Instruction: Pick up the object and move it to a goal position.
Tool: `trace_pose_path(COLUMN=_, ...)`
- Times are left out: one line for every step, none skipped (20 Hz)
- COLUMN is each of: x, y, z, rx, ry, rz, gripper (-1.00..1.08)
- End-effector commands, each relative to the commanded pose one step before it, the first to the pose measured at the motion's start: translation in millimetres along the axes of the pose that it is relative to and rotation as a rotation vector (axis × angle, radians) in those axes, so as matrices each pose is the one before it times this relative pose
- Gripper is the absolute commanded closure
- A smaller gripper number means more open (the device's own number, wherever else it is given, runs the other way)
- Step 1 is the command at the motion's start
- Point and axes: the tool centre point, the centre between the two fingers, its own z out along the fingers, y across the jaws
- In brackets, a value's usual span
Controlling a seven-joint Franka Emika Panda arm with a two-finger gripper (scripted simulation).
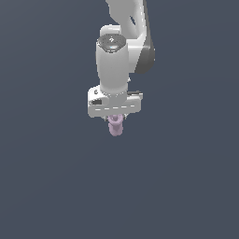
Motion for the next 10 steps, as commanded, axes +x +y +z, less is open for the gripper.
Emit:
trace_pose_path(x=-8.12, y=3.72, z=-24.46, rx=0.00022, ry=-0.00017, rz=-0.00017, gripper=1.08)
trace_pose_path(x=-2.67, y=1.47, z=-8.71, rx=0.00048, ry=-0.00008, rz=-0.00008, gripper=1.08)
trace_pose_path(x=-2.52, y=1.36, z=-8.43, rx=0.00000, ry=0.00000, rz=0.00000, gripper=1.08)
trace_pose_path(x=-2.33, y=1.32, z=-8.04, rx=0.00000, ry=0.00000, rz=0.00000, gripper=1.08)
trace_pose_path(x=-2.15, y=1.27, z=-7.62, rx=0.00000, ry=0.00000, rz=0.00000, gripper=1.08)
trace_pose_path(x=-1.98, y=1.20, z=-7.14, rx=0.00000, ry=0.00000, rz=0.00000, gripper=1.08)
trace_pose_path(x=-1.81, y=1.11, z=-6.58, rx=0.00000, ry=0.00000, rz=0.00000, gripper=1.08)
trace_pose_path(x=-1.63, y=1.01, z=-5.98, rx=0.00000, ry=0.00000, rz=0.00000, gripper=1.08)
trace_pose_path(x=-1.44, y=0.91, z=-5.33, rx=0.00000, ry=0.00000, rz=0.00000, gripper=1.08)
trace_pose_path(x=-1.25, y=0.80, z=-4.68, rx=0.00000, ry=0.00000, rz=0.00000, gripper=1.08)
